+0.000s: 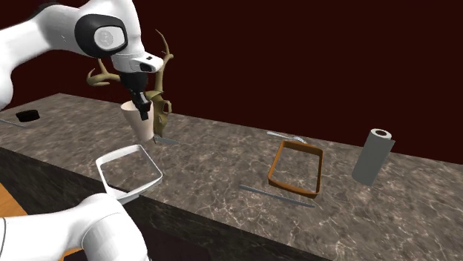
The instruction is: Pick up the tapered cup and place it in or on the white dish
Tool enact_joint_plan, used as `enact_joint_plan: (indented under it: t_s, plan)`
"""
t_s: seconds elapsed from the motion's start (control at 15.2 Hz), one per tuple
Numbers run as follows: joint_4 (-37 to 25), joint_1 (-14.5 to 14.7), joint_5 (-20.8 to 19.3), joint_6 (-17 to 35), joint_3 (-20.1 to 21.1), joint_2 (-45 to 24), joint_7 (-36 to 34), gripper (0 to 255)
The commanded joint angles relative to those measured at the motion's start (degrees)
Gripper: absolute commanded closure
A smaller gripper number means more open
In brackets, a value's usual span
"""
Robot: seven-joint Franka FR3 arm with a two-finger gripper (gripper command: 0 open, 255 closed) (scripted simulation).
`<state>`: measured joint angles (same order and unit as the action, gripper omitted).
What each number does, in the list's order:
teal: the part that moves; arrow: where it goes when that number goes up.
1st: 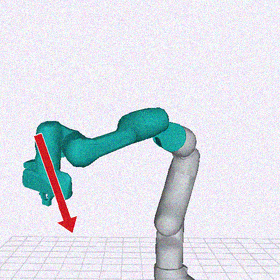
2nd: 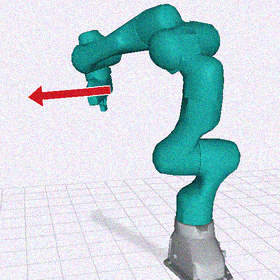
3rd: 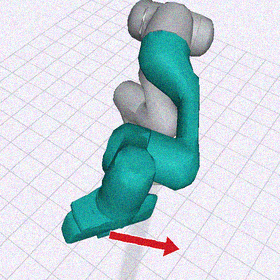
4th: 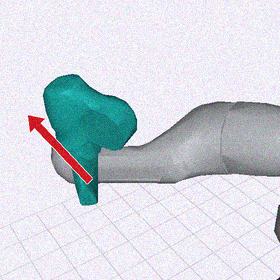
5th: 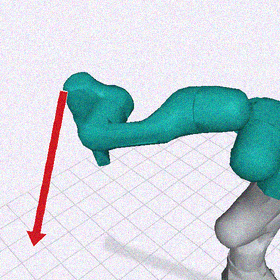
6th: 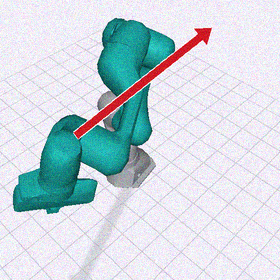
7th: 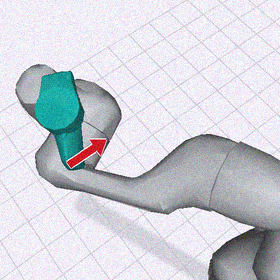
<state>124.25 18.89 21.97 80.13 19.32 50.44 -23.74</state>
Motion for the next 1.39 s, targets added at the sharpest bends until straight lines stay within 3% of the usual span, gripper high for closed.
enact_joint_plan:
  t_s: [0.0,0.4,1.32]
  plan:
    - [-0.2,1.0,1.4,-2.1,1.0,2.5,-2.3,255]
    - [-1.5,3.3,5.6,-6.8,4.1,7.8,-8.7,255]
    - [12.1,5.0,8.5,0.4,6.9,14.2,-6.9,255]
